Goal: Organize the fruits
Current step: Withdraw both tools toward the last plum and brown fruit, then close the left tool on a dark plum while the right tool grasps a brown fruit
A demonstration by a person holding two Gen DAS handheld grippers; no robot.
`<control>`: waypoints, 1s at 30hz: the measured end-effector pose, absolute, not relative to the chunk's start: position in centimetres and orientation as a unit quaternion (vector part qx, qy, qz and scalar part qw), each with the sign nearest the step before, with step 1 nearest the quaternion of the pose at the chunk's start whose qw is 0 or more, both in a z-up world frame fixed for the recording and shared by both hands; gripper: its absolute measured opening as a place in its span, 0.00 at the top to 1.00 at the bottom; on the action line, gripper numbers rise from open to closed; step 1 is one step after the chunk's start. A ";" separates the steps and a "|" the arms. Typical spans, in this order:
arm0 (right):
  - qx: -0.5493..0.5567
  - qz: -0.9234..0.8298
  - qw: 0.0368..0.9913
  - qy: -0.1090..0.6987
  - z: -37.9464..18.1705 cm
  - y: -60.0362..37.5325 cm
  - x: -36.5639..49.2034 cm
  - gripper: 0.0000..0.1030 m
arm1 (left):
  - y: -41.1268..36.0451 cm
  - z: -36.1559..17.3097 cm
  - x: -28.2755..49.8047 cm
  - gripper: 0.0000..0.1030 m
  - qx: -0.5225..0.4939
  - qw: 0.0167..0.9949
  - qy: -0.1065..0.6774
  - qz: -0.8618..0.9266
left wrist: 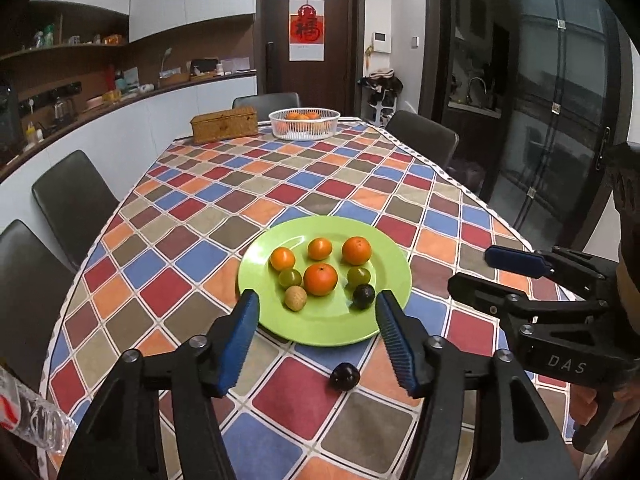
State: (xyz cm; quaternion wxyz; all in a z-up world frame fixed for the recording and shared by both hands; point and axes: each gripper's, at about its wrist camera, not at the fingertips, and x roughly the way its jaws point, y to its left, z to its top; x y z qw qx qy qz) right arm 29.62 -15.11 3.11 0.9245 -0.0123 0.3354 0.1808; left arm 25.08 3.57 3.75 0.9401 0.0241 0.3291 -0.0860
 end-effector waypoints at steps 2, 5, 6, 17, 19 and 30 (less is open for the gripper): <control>-0.013 0.172 0.925 0.338 2.7 -15.5 29.3 0.43 | 3.5 3.2 25.0 0.39 0.027 0.938 0.334 -0.085; -0.009 0.169 0.920 0.354 1.6 -15.8 29.3 0.43 | 3.2 2.1 24.9 0.38 0.031 0.934 0.346 -0.090; -0.008 0.169 0.918 0.359 1.2 -15.9 29.3 0.43 | 3.1 1.9 24.7 0.38 0.032 0.933 0.346 -0.092; -0.019 0.178 0.902 0.393 -2.5 -16.0 29.3 0.43 | 2.5 -2.4 24.8 0.37 0.034 0.920 0.370 -0.124; -0.020 0.178 0.899 0.399 -3.2 -15.9 29.4 0.43 | 2.5 -3.0 24.9 0.37 0.033 0.918 0.375 -0.125; -0.024 0.186 0.882 0.433 -6.2 -15.3 30.4 0.44 | 2.3 -6.5 26.3 0.37 0.036 0.901 0.411 -0.130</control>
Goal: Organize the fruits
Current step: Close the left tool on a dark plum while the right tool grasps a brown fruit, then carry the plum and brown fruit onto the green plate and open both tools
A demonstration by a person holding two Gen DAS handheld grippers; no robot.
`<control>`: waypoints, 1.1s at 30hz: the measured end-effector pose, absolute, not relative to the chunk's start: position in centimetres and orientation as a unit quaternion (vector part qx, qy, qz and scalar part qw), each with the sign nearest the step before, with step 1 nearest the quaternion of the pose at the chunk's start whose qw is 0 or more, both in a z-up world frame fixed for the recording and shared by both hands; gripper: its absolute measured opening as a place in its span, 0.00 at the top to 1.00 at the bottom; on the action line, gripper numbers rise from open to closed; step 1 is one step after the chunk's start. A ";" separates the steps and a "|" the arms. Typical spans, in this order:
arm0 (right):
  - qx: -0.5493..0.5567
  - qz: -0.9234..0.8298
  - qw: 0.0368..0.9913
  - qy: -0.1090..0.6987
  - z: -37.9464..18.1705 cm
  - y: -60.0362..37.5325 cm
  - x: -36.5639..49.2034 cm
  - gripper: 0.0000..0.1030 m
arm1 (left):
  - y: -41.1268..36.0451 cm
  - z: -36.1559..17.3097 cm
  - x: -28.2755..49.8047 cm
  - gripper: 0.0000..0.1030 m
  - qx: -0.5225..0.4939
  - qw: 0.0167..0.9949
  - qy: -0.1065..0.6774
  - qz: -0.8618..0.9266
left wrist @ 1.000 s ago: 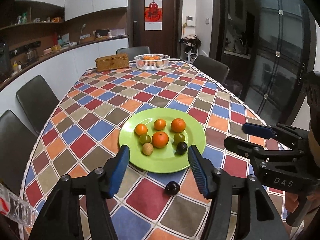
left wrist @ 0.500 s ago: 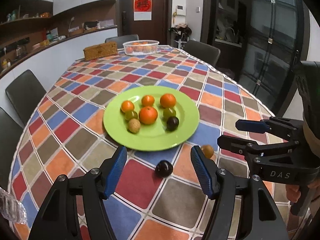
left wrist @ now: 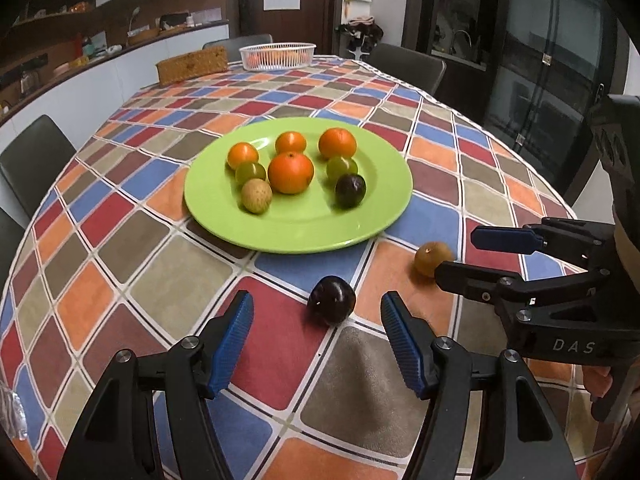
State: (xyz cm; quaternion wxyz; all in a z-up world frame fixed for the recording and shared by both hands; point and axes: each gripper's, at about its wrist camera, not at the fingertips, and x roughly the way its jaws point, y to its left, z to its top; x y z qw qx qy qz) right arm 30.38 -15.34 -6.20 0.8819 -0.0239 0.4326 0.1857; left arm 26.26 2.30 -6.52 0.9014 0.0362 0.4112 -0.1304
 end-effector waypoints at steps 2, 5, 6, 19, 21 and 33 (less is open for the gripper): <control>-0.027 0.188 0.880 0.435 -6.5 -15.2 30.5 0.46 | 2.2 -6.8 26.5 0.37 0.034 0.900 0.414 -0.133; -0.030 0.193 0.877 0.440 -6.8 -14.9 30.8 0.50 | 2.0 -7.2 26.9 0.42 0.028 0.897 0.420 -0.138; -0.031 0.194 0.876 0.441 -7.0 -14.8 30.9 0.51 | 2.0 -7.3 27.0 0.44 0.026 0.895 0.422 -0.140; -0.041 0.205 0.868 0.451 -7.6 -13.9 31.8 0.68 | 1.7 -8.0 28.2 0.72 0.005 0.884 0.444 -0.149; -0.042 0.203 0.869 0.450 -7.6 -13.9 31.8 0.71 | 1.8 -8.0 28.2 0.72 0.001 0.883 0.444 -0.149; -0.040 0.211 0.878 0.428 -5.8 -13.8 30.3 0.71 | 2.0 -5.7 26.3 0.73 -0.004 0.896 0.419 -0.147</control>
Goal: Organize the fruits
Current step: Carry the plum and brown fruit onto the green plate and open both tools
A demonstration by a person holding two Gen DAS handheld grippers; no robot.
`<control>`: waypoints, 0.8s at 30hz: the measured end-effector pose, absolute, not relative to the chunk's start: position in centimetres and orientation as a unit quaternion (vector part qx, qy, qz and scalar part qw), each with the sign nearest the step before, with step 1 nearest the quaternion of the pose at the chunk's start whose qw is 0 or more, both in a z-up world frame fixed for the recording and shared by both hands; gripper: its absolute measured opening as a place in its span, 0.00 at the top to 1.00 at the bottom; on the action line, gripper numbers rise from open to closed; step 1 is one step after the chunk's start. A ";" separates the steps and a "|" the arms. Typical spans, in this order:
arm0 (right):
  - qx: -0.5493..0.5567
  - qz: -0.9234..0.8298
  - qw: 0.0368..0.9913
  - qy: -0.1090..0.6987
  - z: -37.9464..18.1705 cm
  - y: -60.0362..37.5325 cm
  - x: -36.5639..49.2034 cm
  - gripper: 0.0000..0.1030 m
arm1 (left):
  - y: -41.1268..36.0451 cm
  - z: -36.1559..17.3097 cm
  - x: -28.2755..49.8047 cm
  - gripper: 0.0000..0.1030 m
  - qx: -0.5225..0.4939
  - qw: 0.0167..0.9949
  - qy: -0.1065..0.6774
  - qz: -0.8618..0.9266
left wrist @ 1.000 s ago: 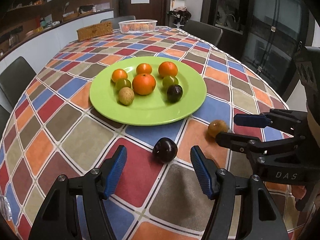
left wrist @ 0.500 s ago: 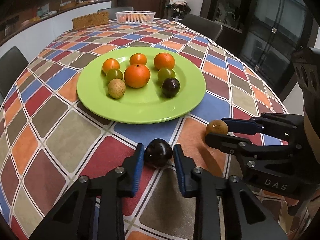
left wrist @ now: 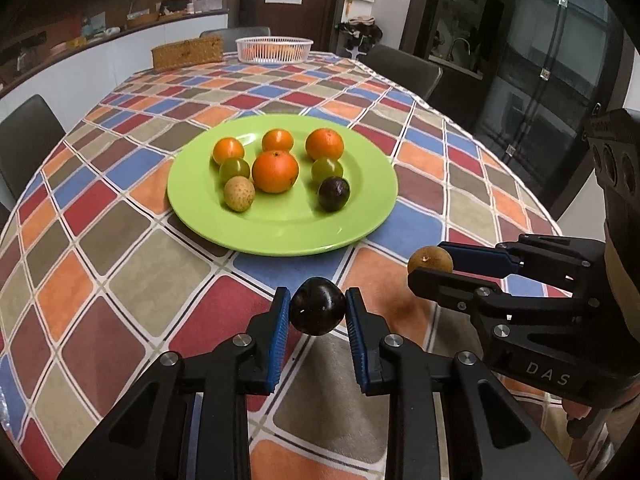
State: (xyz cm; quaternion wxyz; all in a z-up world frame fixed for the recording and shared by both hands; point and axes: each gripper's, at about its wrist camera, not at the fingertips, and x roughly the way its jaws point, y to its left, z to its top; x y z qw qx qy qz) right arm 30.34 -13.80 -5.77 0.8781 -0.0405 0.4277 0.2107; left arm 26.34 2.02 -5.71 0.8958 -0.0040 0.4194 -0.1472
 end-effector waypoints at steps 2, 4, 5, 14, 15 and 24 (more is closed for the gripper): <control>-0.039 0.212 0.881 0.420 -5.1 -13.8 30.0 0.71 | 2.0 -5.0 25.9 0.73 -0.005 0.900 0.411 -0.146; -0.037 0.213 0.885 0.413 -4.4 -13.9 29.6 0.71 | 2.0 -4.3 25.5 0.73 -0.007 0.903 0.404 -0.145; -0.035 0.214 0.886 0.409 -4.1 -14.0 29.4 0.71 | 2.0 -3.8 25.2 0.73 -0.008 0.906 0.397 -0.146; -0.026 0.220 0.903 0.368 -0.7 -14.5 27.8 0.71 | 1.9 0.0 23.5 0.73 -0.002 0.925 0.350 -0.148; -0.026 0.220 0.904 0.365 -0.4 -14.5 27.7 0.71 | 1.8 0.4 23.4 0.73 -0.001 0.927 0.345 -0.148; -0.019 0.223 0.918 0.328 2.6 -14.7 27.7 0.71 | 1.7 3.5 23.2 0.73 0.007 0.940 0.306 -0.148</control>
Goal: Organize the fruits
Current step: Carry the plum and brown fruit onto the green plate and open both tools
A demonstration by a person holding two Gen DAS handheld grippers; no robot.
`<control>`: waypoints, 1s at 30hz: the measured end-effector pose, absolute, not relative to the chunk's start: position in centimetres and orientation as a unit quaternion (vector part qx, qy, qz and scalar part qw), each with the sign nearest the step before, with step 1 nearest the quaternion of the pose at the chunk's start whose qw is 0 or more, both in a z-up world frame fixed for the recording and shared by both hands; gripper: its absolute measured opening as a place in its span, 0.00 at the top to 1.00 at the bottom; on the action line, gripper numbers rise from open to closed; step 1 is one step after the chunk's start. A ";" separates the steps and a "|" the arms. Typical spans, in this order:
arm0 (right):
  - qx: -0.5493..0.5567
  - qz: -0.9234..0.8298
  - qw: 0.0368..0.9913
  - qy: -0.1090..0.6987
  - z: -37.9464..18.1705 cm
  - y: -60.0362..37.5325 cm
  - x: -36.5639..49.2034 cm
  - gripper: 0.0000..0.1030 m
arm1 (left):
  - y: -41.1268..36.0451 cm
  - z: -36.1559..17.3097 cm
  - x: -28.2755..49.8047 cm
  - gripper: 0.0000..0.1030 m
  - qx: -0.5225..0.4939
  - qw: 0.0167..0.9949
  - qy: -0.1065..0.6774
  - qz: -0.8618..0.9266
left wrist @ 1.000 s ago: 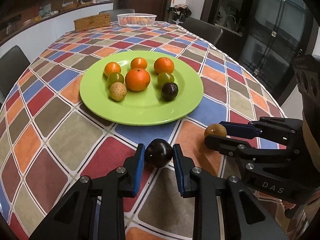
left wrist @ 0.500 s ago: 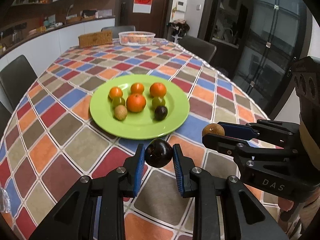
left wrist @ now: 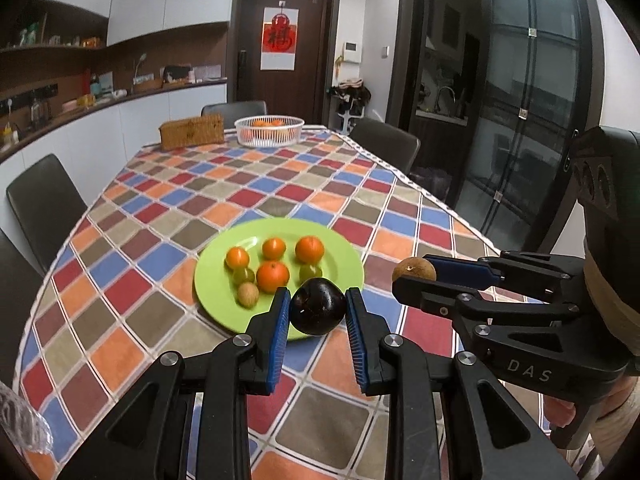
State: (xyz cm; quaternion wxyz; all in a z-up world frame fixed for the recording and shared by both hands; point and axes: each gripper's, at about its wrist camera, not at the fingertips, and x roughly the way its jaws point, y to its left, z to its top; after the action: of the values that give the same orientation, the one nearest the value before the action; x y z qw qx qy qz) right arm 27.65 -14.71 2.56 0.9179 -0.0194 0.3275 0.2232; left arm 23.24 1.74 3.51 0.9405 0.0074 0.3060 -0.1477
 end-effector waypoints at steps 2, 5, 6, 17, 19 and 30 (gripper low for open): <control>-0.019 0.223 0.920 0.323 3.0 -14.7 27.9 0.71 | 1.7 3.9 23.5 0.73 0.010 0.942 0.301 -0.146; -0.020 0.222 0.923 0.315 3.6 -14.6 28.5 0.71 | 1.8 4.3 24.0 0.73 0.012 0.944 0.297 -0.144; -0.020 0.222 0.923 0.313 3.7 -14.5 28.7 0.71 | 1.8 4.4 24.4 0.73 0.012 0.944 0.296 -0.144; -0.017 0.220 0.926 0.305 4.8 -13.9 32.0 0.71 | 3.2 4.9 28.4 0.73 -0.005 0.945 0.298 -0.136; -0.020 0.219 0.926 0.306 4.8 -13.6 32.8 0.71 | 3.4 4.8 29.2 0.73 -0.006 0.944 0.302 -0.134; -0.024 0.223 0.921 0.318 3.8 -12.3 36.3 0.71 | 4.7 3.0 33.6 0.73 -0.012 0.938 0.321 -0.127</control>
State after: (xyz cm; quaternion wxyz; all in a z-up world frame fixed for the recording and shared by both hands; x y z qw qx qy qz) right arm 36.26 -12.28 3.83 0.9211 -0.0244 0.3182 0.2231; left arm 33.56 4.67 2.99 0.9384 -0.0123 0.3211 -0.1272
